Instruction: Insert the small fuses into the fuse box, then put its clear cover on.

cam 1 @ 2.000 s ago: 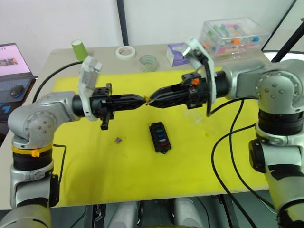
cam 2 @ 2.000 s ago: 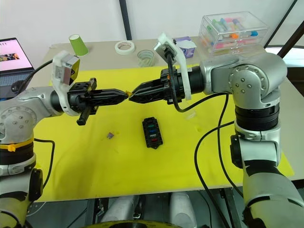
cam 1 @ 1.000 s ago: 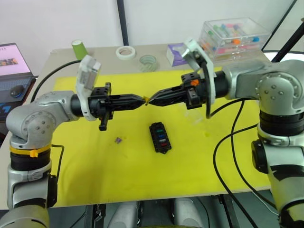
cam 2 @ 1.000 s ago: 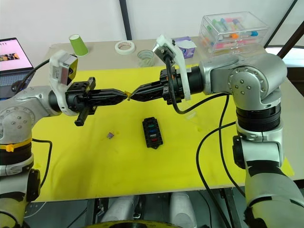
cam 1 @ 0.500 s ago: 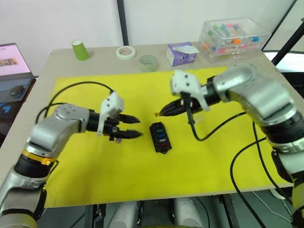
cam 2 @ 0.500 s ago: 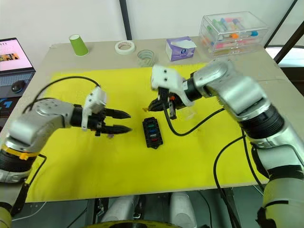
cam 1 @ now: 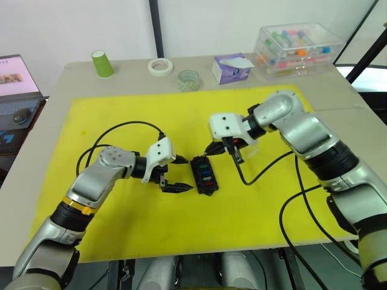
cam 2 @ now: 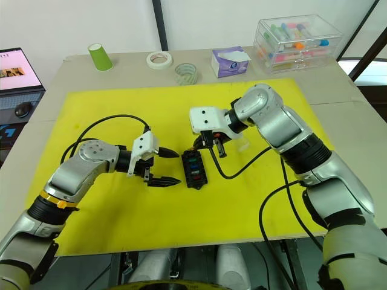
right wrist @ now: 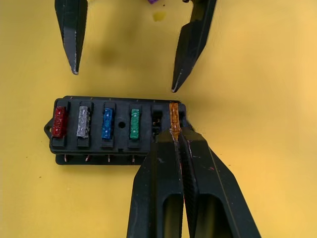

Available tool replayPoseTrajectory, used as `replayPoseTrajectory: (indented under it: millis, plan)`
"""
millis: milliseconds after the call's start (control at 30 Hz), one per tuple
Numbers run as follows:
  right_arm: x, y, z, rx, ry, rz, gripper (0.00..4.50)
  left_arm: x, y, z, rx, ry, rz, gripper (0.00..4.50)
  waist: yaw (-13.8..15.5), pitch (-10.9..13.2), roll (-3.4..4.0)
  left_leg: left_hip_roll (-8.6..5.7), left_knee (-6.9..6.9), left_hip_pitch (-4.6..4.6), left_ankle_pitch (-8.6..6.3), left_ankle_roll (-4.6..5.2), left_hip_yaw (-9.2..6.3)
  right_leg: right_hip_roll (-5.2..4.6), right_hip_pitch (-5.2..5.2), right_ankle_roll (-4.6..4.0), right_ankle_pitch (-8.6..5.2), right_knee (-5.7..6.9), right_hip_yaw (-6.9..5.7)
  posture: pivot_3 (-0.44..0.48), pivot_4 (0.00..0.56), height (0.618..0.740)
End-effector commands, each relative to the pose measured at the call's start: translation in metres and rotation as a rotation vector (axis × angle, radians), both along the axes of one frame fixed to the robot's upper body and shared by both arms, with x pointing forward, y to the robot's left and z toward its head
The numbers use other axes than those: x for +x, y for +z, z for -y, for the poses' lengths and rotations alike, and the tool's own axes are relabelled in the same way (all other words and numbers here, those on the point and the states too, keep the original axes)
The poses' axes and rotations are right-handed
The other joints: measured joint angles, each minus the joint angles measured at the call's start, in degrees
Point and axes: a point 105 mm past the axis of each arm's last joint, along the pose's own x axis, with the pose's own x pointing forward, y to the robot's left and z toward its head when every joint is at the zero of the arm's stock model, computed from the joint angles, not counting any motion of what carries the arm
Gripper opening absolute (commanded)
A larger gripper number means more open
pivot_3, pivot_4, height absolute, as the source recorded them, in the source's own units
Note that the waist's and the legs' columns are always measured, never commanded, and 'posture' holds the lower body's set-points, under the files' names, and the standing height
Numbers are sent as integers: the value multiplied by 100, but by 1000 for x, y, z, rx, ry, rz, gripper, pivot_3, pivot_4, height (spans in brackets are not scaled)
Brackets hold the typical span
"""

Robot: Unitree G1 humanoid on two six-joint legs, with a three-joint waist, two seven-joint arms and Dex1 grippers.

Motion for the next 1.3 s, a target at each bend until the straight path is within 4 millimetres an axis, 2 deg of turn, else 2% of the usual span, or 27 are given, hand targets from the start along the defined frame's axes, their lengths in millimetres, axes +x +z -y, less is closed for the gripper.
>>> replayPoseTrajectory:
  millis: [33,767,1300]
  plan:
    - [-1,7,-1,21,7,18,0,3,8,0,-6,3,51,4442,-1,0,0,0,0,0,0,0,0,0,0,0,0,0,0,0,150,740]
    - [1,-1,-4,61,-27,-49,0,1,8,1,4,-5,62,4442,-4,0,0,-1,0,0,0,0,-1,0,0,0,0,0,-1,0,150,740]
    - [8,-26,3,15,-60,-82,0,1,10,2,2,-7,72,4442,-10,-1,0,0,0,1,0,0,-2,0,2,0,0,0,-1,0,150,740]
